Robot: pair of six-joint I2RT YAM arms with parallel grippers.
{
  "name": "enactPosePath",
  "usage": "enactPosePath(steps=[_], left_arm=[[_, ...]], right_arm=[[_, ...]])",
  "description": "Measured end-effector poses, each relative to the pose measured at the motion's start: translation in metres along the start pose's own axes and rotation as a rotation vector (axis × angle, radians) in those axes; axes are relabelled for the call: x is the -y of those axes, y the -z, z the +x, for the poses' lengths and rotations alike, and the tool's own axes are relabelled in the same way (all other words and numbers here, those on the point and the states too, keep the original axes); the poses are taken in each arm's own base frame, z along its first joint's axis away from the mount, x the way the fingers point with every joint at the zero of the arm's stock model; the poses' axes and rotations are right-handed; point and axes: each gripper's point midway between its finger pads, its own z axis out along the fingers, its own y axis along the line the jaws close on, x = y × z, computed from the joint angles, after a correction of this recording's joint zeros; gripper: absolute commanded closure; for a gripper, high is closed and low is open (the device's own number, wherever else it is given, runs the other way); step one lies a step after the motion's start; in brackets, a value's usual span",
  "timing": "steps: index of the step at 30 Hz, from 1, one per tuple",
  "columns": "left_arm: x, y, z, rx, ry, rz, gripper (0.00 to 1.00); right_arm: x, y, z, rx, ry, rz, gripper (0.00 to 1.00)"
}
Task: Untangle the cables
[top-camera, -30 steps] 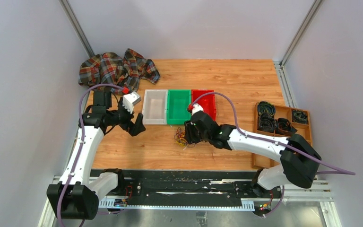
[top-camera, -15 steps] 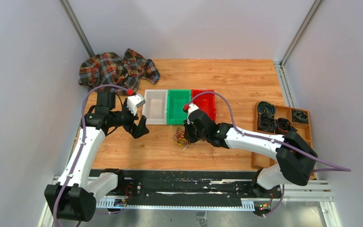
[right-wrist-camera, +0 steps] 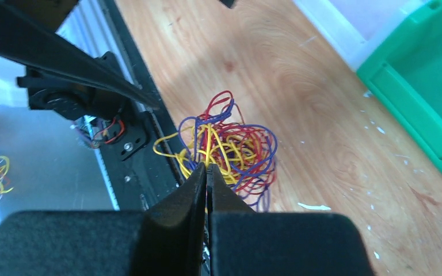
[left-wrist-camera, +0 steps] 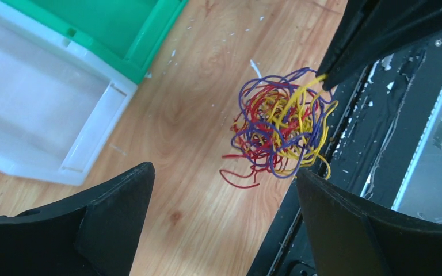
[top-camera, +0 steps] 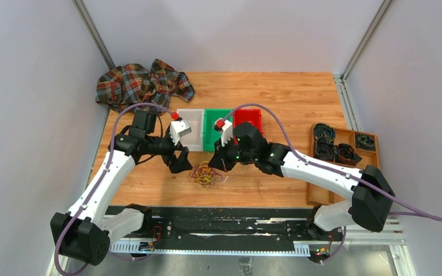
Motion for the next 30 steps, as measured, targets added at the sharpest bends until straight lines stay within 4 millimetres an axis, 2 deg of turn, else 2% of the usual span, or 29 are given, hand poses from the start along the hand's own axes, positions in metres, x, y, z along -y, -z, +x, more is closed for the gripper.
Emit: enactPosePath(steps=[8, 14, 19, 22, 25, 30], left_arm=[[0.015, -0.013, -0.010, -0.006, -0.022, 0.102, 0.10], [0.032, -0.016, -0.015, 0.016, -0.053, 0.180, 0.18], [0.040, -0.014, -0.020, 0.046, -0.082, 0.221, 0.30], [0.044, -0.012, -0.022, 0.060, -0.097, 0.236, 0.44], [0.049, -0.010, -0.023, 0.068, -0.101, 0.253, 0.65], [0.055, -0.009, -0.026, 0.087, -0.097, 0.284, 0.84]], right_arm=[[-0.028, 0.001, -0.006, -0.005, 0.007, -0.151, 0.99], [-0.039, -0.004, -0.009, -0.008, -0.013, -0.218, 0.99], [-0.047, -0.006, -0.010, -0.010, -0.034, -0.263, 0.99], [-0.050, -0.005, -0.013, -0.003, -0.042, -0.278, 0.99], [-0.053, -0.005, -0.017, 0.012, -0.055, -0.289, 0.99], [-0.058, -0.004, -0.026, 0.049, -0.077, -0.316, 1.00]])
